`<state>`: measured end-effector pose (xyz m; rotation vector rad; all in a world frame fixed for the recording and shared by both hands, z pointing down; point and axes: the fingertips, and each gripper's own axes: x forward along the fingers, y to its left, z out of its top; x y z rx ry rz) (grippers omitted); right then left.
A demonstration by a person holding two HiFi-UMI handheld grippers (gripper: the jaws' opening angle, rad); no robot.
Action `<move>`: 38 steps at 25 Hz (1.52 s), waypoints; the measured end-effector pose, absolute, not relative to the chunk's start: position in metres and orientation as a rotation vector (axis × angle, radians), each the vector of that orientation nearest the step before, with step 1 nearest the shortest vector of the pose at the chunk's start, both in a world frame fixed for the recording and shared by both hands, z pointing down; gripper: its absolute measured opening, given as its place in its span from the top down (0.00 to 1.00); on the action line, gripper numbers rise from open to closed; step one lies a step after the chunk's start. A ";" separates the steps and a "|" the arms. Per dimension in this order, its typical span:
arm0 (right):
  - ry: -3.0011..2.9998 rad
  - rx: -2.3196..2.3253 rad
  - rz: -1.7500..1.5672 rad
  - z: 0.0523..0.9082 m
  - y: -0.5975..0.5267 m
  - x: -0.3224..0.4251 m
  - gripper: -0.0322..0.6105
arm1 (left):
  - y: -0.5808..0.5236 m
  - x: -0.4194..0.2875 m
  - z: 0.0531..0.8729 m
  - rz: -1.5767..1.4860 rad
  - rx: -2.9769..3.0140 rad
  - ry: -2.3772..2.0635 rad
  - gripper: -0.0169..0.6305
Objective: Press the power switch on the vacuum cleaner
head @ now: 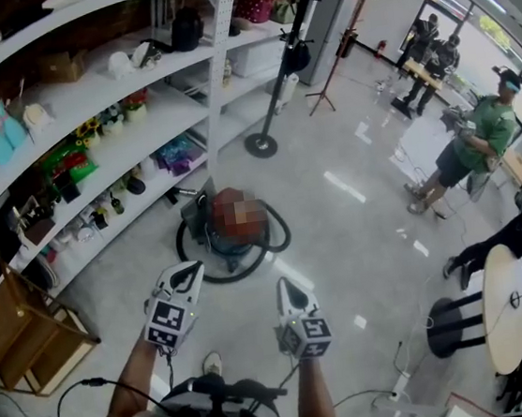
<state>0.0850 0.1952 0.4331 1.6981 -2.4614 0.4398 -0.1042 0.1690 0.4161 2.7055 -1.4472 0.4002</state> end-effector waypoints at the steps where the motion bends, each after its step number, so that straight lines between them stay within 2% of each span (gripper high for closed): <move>1: -2.460 1.699 0.447 0.433 0.190 0.084 0.93 | 0.163 -0.106 0.417 0.404 2.706 -1.449 0.96; 16: -2.467 1.712 0.446 0.426 0.126 0.089 0.93 | 0.101 -0.112 0.410 0.378 2.703 -1.478 0.96; 38: -2.511 1.582 0.476 0.438 -0.055 0.134 0.93 | -0.062 -0.065 0.413 0.417 2.605 -1.549 0.96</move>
